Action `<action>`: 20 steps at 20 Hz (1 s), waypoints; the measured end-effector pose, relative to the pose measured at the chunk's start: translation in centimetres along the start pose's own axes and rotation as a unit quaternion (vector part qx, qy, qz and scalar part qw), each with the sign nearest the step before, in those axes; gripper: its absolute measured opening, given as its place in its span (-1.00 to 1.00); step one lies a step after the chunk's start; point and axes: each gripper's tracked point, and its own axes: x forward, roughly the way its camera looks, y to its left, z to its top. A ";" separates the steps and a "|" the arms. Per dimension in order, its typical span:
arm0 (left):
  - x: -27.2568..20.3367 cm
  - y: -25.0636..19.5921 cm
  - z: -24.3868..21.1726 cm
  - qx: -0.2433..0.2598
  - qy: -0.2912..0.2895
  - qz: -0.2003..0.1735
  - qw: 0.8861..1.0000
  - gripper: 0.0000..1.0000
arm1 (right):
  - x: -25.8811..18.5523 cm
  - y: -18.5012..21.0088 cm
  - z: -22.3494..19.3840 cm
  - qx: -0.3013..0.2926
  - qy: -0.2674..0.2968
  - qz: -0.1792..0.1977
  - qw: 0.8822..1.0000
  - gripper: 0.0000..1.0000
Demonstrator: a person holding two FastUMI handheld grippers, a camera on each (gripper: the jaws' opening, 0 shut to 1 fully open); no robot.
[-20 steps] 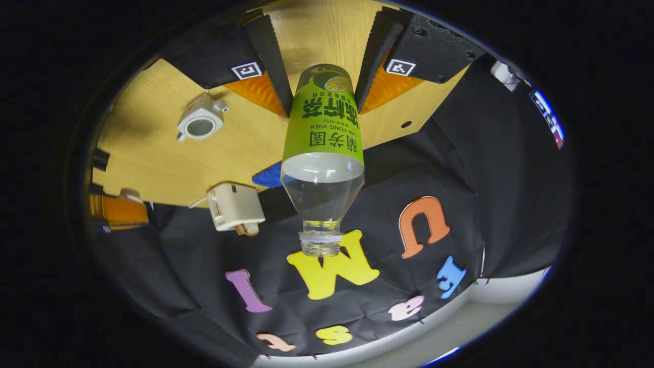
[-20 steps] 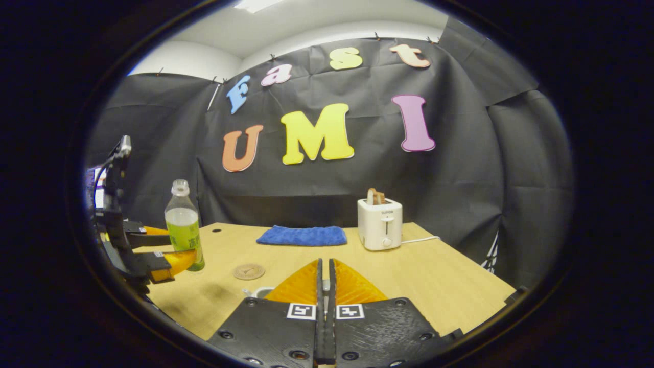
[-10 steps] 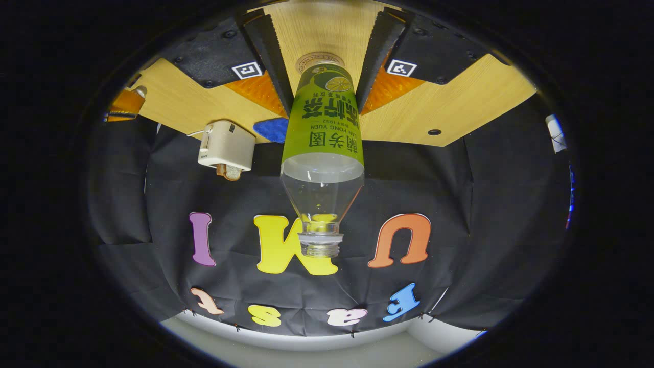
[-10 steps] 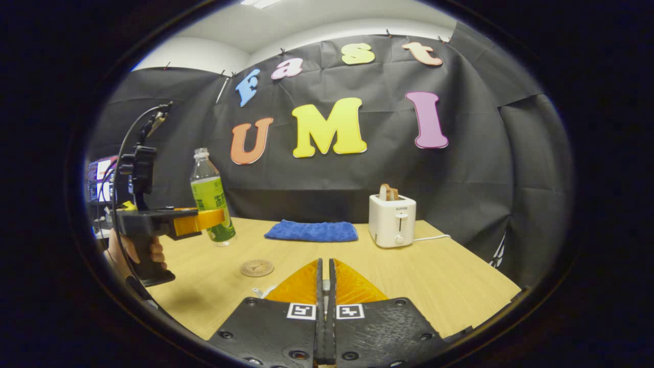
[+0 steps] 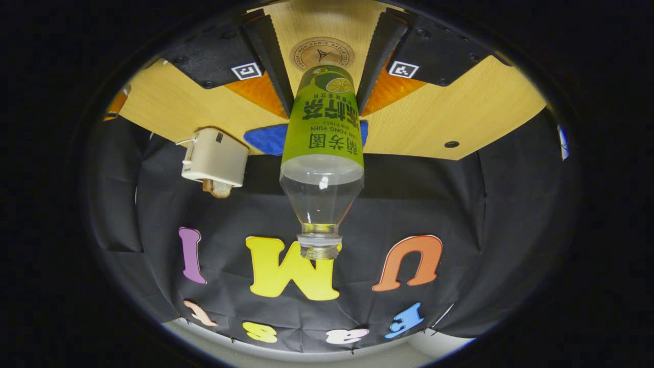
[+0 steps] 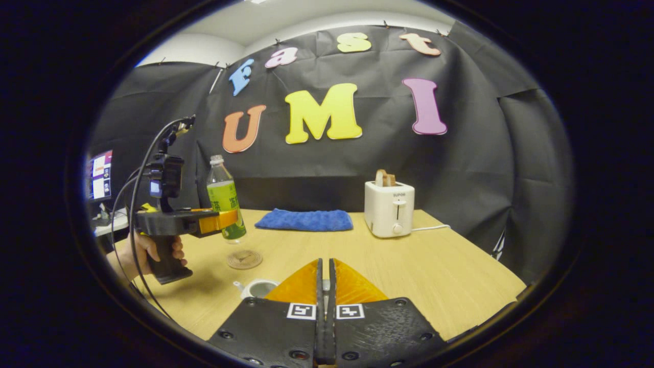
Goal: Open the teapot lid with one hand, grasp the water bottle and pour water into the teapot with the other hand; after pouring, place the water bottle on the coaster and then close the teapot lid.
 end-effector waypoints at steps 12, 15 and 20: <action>1.2 -0.5 -3.2 0.001 0.028 -0.003 1.000 0.55 | 1.1 0.5 -1.1 0.000 0.013 0.005 1.000 -1.00; 1.0 -0.6 -3.4 0.003 0.033 -0.004 0.999 0.56 | 0.9 0.4 -1.1 -0.002 0.012 0.004 1.000 -1.00; 0.2 0.2 -2.5 -0.004 0.017 0.009 1.000 0.94 | 0.6 0.7 -0.7 -0.004 0.007 0.005 1.000 -1.00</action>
